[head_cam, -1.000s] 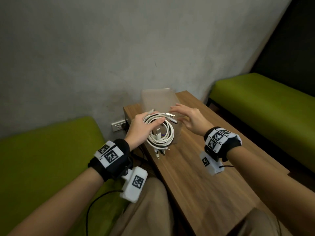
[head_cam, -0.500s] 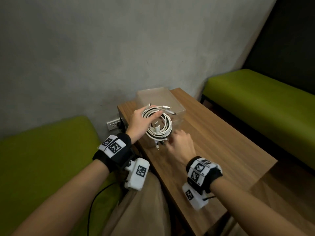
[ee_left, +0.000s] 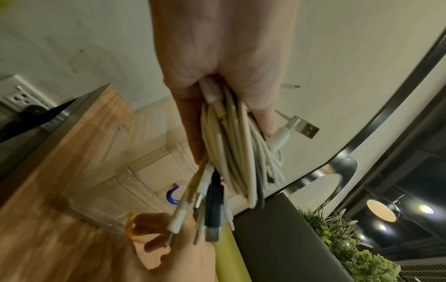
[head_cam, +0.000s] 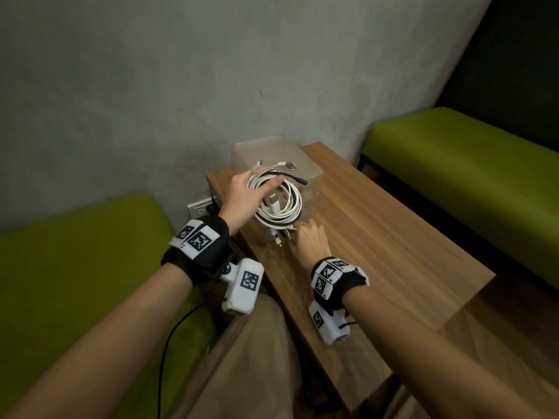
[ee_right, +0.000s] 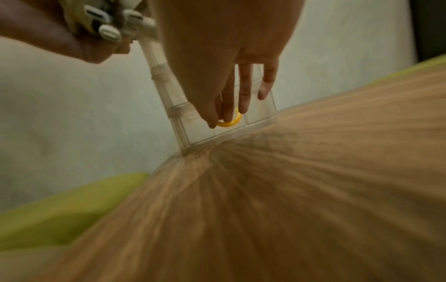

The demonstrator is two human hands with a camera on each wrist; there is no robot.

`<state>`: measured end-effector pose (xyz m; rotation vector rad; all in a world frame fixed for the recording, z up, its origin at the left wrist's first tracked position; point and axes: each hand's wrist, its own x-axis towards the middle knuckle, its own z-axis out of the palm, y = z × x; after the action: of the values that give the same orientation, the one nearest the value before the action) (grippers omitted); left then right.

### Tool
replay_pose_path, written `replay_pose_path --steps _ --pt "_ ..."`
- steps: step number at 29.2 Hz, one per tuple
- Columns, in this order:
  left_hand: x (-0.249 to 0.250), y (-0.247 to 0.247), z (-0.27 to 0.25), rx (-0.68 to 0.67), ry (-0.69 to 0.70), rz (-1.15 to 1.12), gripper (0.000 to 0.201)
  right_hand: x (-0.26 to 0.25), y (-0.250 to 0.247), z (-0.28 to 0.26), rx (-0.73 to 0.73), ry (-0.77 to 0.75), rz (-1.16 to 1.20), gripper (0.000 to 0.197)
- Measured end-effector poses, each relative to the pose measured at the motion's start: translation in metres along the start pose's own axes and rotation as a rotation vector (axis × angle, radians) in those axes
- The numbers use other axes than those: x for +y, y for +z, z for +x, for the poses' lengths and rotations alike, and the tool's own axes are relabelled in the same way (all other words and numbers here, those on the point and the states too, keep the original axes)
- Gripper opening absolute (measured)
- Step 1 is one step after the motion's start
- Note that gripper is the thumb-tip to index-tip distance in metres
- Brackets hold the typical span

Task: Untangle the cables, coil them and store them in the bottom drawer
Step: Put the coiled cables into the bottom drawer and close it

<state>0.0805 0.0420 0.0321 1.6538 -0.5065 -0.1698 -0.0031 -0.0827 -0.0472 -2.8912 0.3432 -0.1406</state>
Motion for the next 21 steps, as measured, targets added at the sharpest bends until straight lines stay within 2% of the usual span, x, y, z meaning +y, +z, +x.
replay_pose_path --steps 2,5,10,12,14,19,21 --pt "0.003 0.001 -0.001 0.001 -0.003 -0.007 0.079 0.001 0.004 0.006 0.017 -0.009 -0.031 0.032" --pt "0.001 0.004 -0.002 0.015 -0.003 0.004 0.066 -0.002 0.003 0.008 0.039 -0.01 -0.023 0.032" --pt "-0.002 0.001 0.003 0.025 0.002 0.032 0.079 0.003 0.0 -0.023 0.073 -0.131 -0.14 0.028" --pt "-0.004 -0.003 0.009 0.028 0.003 0.032 0.086 0.011 0.0 -0.037 0.069 -0.158 -0.089 0.024" --pt "-0.003 -0.005 0.013 0.009 0.006 0.037 0.09 0.017 -0.004 -0.045 -0.004 -0.161 -0.049 0.025" --pt "-0.004 -0.013 0.021 -0.039 -0.005 0.051 0.093 0.021 -0.025 -0.049 -0.213 -0.202 -0.124 0.021" --pt "-0.001 -0.014 0.023 -0.033 -0.014 0.044 0.081 0.025 -0.03 -0.052 -0.258 -0.223 -0.158 0.016"
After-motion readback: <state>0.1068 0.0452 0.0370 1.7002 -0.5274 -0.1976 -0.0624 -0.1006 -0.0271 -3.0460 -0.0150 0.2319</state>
